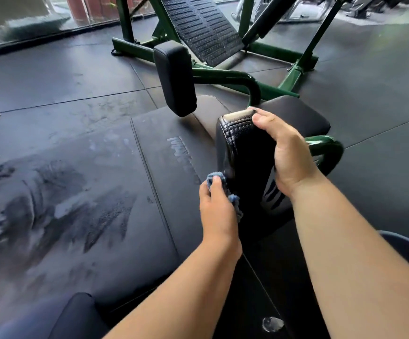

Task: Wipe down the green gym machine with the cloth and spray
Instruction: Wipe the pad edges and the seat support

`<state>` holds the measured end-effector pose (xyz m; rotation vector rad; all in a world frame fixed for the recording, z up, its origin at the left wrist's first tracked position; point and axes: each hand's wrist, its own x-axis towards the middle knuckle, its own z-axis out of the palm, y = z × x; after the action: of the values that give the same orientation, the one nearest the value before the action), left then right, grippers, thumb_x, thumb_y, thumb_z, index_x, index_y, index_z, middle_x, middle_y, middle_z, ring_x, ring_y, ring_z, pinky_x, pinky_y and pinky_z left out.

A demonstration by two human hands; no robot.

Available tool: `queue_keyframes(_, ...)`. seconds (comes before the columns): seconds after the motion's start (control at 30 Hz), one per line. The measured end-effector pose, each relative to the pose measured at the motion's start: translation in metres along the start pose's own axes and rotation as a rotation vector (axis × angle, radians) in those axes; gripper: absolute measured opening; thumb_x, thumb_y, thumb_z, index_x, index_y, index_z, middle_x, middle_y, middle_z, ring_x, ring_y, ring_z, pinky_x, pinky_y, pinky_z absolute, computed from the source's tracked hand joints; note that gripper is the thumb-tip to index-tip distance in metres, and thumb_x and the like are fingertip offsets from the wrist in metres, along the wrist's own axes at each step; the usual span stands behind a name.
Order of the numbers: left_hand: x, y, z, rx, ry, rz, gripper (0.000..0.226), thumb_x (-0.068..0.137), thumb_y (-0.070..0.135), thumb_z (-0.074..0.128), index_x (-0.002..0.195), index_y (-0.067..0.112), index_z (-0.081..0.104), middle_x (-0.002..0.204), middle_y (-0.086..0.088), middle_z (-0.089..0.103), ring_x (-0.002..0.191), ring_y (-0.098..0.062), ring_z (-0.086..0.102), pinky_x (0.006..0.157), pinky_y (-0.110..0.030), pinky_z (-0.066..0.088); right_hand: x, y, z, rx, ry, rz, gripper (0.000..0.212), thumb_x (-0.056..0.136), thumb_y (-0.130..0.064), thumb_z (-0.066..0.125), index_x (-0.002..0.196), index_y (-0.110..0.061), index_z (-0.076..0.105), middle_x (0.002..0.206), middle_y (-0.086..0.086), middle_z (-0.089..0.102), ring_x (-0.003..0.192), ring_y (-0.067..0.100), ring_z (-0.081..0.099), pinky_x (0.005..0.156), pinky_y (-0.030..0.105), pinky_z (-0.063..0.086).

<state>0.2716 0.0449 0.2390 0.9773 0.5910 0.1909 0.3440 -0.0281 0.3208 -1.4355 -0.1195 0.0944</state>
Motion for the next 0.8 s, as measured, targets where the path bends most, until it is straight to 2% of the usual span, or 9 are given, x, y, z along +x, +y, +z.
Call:
queue_keyframes(0.1, -0.010, 0.020, 0.011, -0.073, -0.028, 0.305, 0.028, 0.099, 0.031, 0.047, 0.072, 0.023, 0.051, 0.073, 0.001, 0.050, 0.072, -0.013, 0.049, 0.069, -0.030, 0.043, -0.009, -0.001, 0.002, -0.042, -0.010, -0.031, 0.046, 0.078, -0.034, 0.063, 0.121, -0.016, 0.066, 0.119, 0.009, 0.069, 0.114, 0.022, 0.063, 0.108, 0.042, 0.042)
queue_keyframes(0.2, -0.008, 0.030, 0.015, -0.028, -0.082, 0.543, 0.019, 0.093, 0.036, 0.048, 0.075, 0.036, 0.054, 0.076, 0.011, 0.057, 0.076, -0.009, 0.053, 0.076, -0.029, 0.046, -0.013, 0.002, 0.007, -0.015, 0.059, -0.079, 0.039, 0.081, -0.031, 0.064, 0.118, -0.019, 0.067, 0.116, 0.008, 0.070, 0.113, 0.021, 0.063, 0.107, 0.041, 0.044)
queue_keyframes(0.27, 0.015, 0.019, 0.013, 0.037, -0.076, 0.479, 0.009, 0.090, 0.043, 0.047, 0.094, 0.048, 0.054, 0.096, 0.016, 0.065, 0.091, -0.005, 0.061, 0.088, -0.029, 0.047, -0.011, 0.010, 0.010, -0.043, 0.102, -0.109, 0.037, 0.078, -0.039, 0.065, 0.113, -0.027, 0.071, 0.113, 0.003, 0.071, 0.117, 0.021, 0.060, 0.108, 0.042, 0.041)
queue_keyframes(0.33, 0.031, 0.006, 0.008, 0.038, -0.138, 0.288, 0.025, 0.093, 0.044, 0.048, 0.115, 0.055, 0.051, 0.124, 0.014, 0.062, 0.114, -0.004, 0.058, 0.105, -0.036, 0.042, -0.008, 0.015, 0.010, -0.062, 0.126, -0.127, 0.042, 0.069, -0.052, 0.062, 0.109, -0.042, 0.071, 0.111, -0.005, 0.071, 0.126, 0.021, 0.050, 0.113, 0.044, 0.032)
queue_keyframes(0.4, 0.029, 0.001, 0.001, 0.013, -0.201, 0.193, 0.033, 0.097, 0.038, 0.047, 0.129, 0.046, 0.052, 0.136, 0.013, 0.056, 0.125, -0.006, 0.052, 0.111, -0.041, 0.037, -0.005, 0.020, 0.009, -0.053, 0.137, -0.149, 0.041, 0.067, -0.055, 0.059, 0.105, -0.048, 0.070, 0.104, -0.011, 0.072, 0.130, 0.021, 0.045, 0.116, 0.045, 0.026)
queue_keyframes(0.5, 0.002, 0.020, 0.004, -0.062, -0.211, 0.373, 0.035, 0.098, 0.024, 0.045, 0.131, 0.034, 0.053, 0.139, 0.010, 0.053, 0.129, -0.004, 0.048, 0.111, -0.030, 0.036, -0.004, 0.021, 0.010, -0.058, 0.124, -0.168, 0.037, 0.069, -0.055, 0.056, 0.103, -0.050, 0.070, 0.097, -0.016, 0.072, 0.130, 0.020, 0.045, 0.119, 0.049, 0.016)
queue_keyframes(0.63, 0.004, 0.055, 0.021, 0.012, -0.243, 0.735, 0.035, 0.094, 0.019, 0.045, 0.127, 0.027, 0.054, 0.141, 0.005, 0.050, 0.133, -0.001, 0.041, 0.113, -0.025, 0.031, -0.006, 0.017, 0.009, -0.069, 0.079, -0.144, 0.042, 0.069, -0.057, 0.057, 0.109, -0.051, 0.067, 0.110, -0.011, 0.071, 0.134, 0.020, 0.041, 0.119, 0.049, 0.012)
queue_keyframes(0.67, 0.016, 0.056, 0.023, 0.043, -0.225, 0.730, 0.035, 0.094, 0.022, 0.044, 0.126, 0.026, 0.055, 0.140, 0.005, 0.051, 0.132, -0.001, 0.042, 0.113, -0.026, 0.031, -0.006, 0.016, 0.008, -0.071, 0.075, -0.131, 0.043, 0.069, -0.058, 0.057, 0.110, -0.051, 0.067, 0.115, -0.009, 0.069, 0.135, 0.020, 0.040, 0.119, 0.048, 0.015)
queue_keyframes(0.8, 0.034, 0.018, 0.009, 0.172, -0.181, 0.451, 0.038, 0.099, 0.041, 0.038, 0.135, 0.036, 0.051, 0.139, 0.016, 0.053, 0.131, 0.001, 0.043, 0.114, -0.035, 0.032, -0.009, 0.016, 0.009, -0.090, 0.053, -0.160, 0.038, 0.076, -0.052, 0.056, 0.111, -0.043, 0.069, 0.125, -0.004, 0.065, 0.127, 0.017, 0.051, 0.113, 0.045, 0.033)
